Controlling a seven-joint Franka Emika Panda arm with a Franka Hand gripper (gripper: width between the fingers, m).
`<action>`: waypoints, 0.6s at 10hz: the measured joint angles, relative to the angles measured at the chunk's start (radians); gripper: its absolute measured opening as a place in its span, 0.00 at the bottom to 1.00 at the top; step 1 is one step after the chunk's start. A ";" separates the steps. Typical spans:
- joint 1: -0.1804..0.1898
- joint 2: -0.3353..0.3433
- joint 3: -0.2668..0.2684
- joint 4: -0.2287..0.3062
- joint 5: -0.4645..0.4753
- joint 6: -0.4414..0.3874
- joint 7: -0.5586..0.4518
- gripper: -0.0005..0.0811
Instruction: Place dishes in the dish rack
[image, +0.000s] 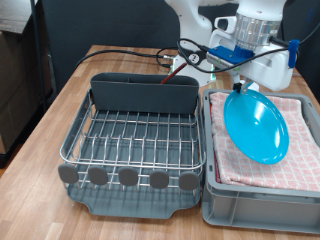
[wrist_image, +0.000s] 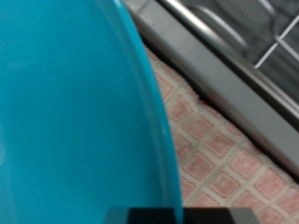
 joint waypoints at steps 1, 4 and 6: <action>0.000 -0.010 0.004 0.023 -0.017 -0.067 -0.013 0.03; 0.000 -0.017 0.008 0.059 -0.029 -0.140 -0.058 0.03; -0.005 -0.018 0.001 0.061 -0.063 -0.144 -0.050 0.03</action>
